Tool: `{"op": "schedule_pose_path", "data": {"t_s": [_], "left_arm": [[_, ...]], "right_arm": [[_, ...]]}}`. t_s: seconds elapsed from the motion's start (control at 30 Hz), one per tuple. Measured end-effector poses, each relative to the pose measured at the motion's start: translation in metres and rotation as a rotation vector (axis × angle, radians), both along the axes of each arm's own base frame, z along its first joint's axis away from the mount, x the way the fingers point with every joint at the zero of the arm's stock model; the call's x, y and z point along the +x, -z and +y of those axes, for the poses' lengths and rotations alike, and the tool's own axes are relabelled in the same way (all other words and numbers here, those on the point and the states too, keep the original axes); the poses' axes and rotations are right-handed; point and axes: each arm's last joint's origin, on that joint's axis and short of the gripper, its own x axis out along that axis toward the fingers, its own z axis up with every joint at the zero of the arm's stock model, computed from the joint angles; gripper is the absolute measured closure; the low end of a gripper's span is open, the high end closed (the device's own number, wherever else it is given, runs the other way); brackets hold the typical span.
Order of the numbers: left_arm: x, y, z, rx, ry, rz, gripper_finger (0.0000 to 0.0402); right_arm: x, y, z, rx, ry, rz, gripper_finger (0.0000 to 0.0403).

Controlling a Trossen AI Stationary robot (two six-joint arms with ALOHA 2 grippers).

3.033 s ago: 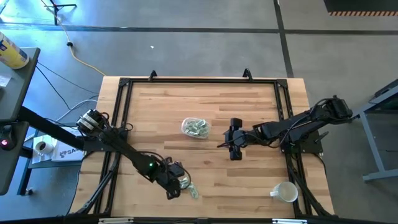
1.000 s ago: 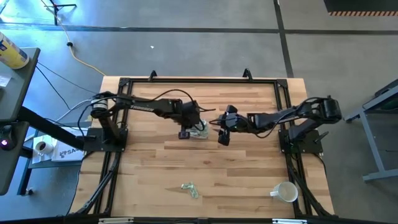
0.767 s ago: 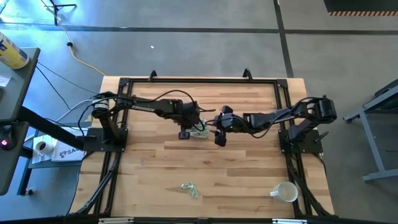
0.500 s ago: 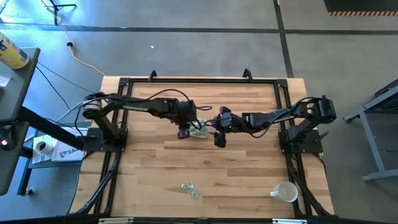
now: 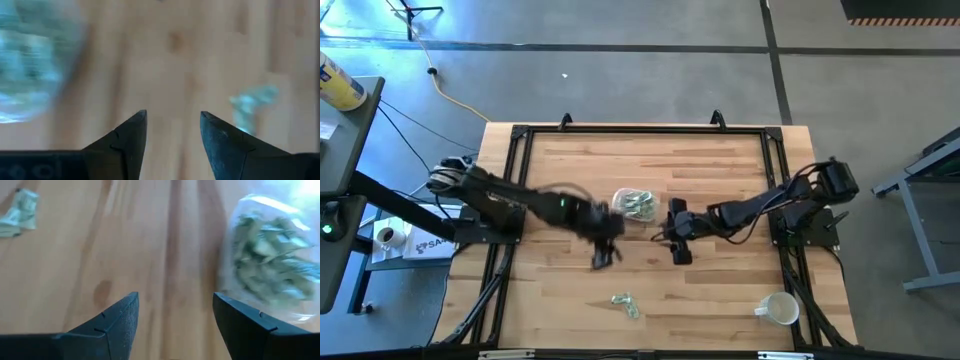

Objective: Pick and place Stevia / Truvia into bins
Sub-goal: Put the stevia packet into the transparent container

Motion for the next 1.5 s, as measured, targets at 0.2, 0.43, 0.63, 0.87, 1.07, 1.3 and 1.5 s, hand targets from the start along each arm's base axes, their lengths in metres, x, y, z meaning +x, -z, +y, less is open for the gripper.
{"op": "schedule_pose_path", "data": {"t_s": [0.2,0.43,0.63,0.87,1.07,1.3,1.5], "left_arm": [[-0.003,0.028,-0.063,-0.042,0.121,-0.016,0.0183],[0.011,0.072,-0.109,-0.115,0.165,-0.068,0.0183],[0.016,0.097,-0.116,-0.095,0.147,-0.025,0.0183],[0.018,0.118,-0.116,-0.019,0.130,0.017,0.0199],[0.019,0.125,-0.108,0.051,0.140,0.053,0.0298],[0.018,0.107,-0.064,0.170,0.138,0.149,0.0377],[0.014,0.047,-0.003,0.230,0.128,0.089,0.0365]], "right_arm": [[-0.002,0.001,0.014,0.024,-0.016,0.002,0.0158],[-0.006,0.002,0.024,0.003,-0.007,0.012,0.0158],[-0.011,0.006,0.030,0.033,0.013,0.058,0.0158],[-0.013,0.008,0.029,0.019,0.030,0.084,0.0158],[-0.014,0.003,0.020,-0.029,0.154,0.057,0.0158],[-0.017,-0.032,-0.015,-0.068,0.313,-0.072,0.0158],[-0.032,-0.062,-0.050,-0.084,0.457,-0.141,0.0158]]}}
